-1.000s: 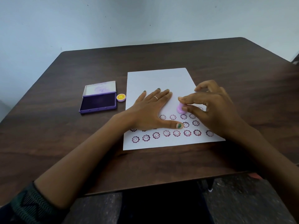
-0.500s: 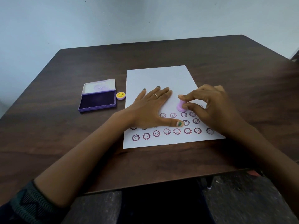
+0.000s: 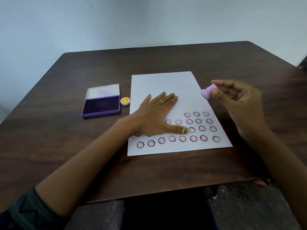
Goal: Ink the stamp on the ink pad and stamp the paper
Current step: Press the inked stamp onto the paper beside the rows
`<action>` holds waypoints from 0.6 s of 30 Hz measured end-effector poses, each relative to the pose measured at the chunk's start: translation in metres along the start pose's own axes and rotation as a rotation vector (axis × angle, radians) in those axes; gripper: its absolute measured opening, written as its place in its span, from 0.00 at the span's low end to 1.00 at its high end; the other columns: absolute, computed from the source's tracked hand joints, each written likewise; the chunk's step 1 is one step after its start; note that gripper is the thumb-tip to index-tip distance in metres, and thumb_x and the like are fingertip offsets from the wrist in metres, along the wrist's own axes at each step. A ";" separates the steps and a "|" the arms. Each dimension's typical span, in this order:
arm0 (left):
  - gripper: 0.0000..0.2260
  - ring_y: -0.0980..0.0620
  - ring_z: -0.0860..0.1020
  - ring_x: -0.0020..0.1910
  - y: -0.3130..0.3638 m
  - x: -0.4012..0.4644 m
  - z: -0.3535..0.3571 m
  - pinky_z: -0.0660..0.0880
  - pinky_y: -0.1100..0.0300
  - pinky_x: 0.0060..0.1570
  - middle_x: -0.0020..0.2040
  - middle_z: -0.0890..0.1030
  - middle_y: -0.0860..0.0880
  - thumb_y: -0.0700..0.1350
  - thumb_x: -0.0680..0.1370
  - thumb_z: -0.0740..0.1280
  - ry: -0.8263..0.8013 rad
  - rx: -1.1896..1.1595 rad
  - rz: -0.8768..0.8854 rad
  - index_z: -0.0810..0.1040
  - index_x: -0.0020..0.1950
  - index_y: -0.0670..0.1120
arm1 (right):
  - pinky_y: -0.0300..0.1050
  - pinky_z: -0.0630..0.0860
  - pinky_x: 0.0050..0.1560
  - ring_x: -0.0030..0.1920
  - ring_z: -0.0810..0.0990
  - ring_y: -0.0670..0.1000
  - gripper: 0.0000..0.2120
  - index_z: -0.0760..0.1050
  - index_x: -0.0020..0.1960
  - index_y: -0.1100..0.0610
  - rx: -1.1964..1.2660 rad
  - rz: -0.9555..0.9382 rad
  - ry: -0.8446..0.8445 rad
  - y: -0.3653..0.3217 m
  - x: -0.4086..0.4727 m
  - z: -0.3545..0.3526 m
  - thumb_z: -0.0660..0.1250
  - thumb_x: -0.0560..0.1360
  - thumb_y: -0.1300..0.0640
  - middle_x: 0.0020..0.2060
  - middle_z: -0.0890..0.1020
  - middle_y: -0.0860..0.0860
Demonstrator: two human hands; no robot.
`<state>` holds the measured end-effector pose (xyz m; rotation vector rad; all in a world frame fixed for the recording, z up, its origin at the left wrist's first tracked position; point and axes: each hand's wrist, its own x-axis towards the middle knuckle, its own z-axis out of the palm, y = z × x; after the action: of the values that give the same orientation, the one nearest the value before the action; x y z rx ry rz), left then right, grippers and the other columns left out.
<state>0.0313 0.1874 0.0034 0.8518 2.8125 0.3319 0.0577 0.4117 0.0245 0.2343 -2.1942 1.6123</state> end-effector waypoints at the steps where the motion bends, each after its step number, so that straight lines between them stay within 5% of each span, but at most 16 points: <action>1: 0.45 0.54 0.41 0.76 0.000 0.000 0.000 0.36 0.48 0.73 0.78 0.43 0.53 0.71 0.69 0.57 0.009 -0.004 0.000 0.42 0.77 0.51 | 0.52 0.78 0.56 0.49 0.83 0.49 0.11 0.79 0.53 0.57 0.000 0.003 -0.002 0.000 0.000 0.000 0.70 0.71 0.56 0.46 0.85 0.54; 9: 0.42 0.54 0.52 0.76 -0.006 -0.001 -0.017 0.38 0.49 0.73 0.78 0.54 0.54 0.70 0.68 0.56 0.185 -0.114 -0.008 0.52 0.76 0.53 | 0.53 0.77 0.58 0.49 0.83 0.51 0.10 0.79 0.52 0.57 0.097 -0.019 0.045 -0.003 0.008 0.001 0.70 0.72 0.57 0.44 0.85 0.55; 13: 0.36 0.54 0.61 0.73 -0.023 -0.010 -0.034 0.43 0.49 0.73 0.74 0.65 0.54 0.71 0.70 0.56 0.369 -0.094 -0.044 0.64 0.72 0.54 | 0.43 0.78 0.54 0.48 0.84 0.51 0.11 0.78 0.53 0.61 0.224 -0.038 0.025 -0.019 0.026 0.012 0.70 0.72 0.58 0.42 0.85 0.55; 16: 0.30 0.52 0.65 0.70 -0.039 -0.017 -0.044 0.48 0.49 0.73 0.71 0.70 0.53 0.68 0.72 0.57 0.469 -0.016 -0.101 0.69 0.69 0.54 | 0.28 0.74 0.41 0.41 0.83 0.40 0.10 0.78 0.52 0.61 0.327 -0.019 -0.031 -0.035 0.047 0.029 0.69 0.72 0.59 0.35 0.86 0.45; 18: 0.26 0.52 0.67 0.69 -0.049 -0.020 -0.048 0.49 0.48 0.72 0.69 0.72 0.52 0.66 0.73 0.58 0.496 0.038 -0.136 0.72 0.66 0.54 | 0.26 0.72 0.38 0.38 0.82 0.37 0.08 0.78 0.51 0.59 0.358 -0.004 -0.071 -0.043 0.060 0.043 0.69 0.72 0.59 0.34 0.86 0.42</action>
<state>0.0105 0.1287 0.0390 0.6504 3.3197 0.5346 0.0102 0.3636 0.0766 0.4016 -1.9377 2.0153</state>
